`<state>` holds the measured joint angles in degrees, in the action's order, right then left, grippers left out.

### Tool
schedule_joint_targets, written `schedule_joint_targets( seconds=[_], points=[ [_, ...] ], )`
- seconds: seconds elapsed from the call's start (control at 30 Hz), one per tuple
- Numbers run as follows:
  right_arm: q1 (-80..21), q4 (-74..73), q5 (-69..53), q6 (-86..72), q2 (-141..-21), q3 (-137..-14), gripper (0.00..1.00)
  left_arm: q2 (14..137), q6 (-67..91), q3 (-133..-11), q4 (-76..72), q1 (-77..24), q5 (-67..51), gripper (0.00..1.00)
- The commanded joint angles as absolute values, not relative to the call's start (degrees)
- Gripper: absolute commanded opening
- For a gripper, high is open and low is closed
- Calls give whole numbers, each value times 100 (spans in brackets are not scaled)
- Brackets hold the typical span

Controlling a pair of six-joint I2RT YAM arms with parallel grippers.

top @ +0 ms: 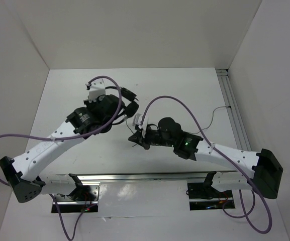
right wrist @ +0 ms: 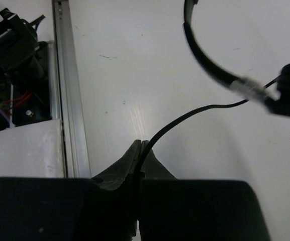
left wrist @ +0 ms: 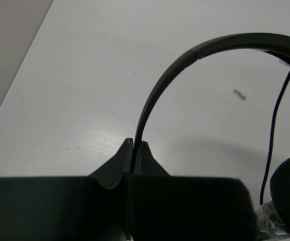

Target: Wrap the headphones

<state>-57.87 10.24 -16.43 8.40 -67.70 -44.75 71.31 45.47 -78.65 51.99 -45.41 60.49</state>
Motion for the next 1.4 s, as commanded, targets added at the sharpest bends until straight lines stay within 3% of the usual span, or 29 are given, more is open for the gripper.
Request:
schedule_joint_targets(
  seconds=[0.0,0.17,0.57,0.97,1.27,1.37],
  points=[
    [-5897,344,-1065,1265,-6548,-4983,0,7233,4458,-7999,5493,-4570,5881,0],
    [-5950,-237,-362,1564,-6495,-5282,1,7286,3351,-7726,5414,-4676,5011,0],
    [-6161,-352,1159,1679,-6205,-5388,9,7339,2971,-7102,5836,-5186,4430,0],
    [-6161,861,2566,2039,-6582,-4879,15,6979,2549,-6979,5783,-5687,3552,0],
    [-5301,1168,1189,1732,-6803,-4738,17,6311,2408,-7215,5897,-5924,3261,0],
    [-4897,1537,-371,1346,-6864,-4554,25,6171,2460,-7452,5967,-5924,3261,0]
  ],
)
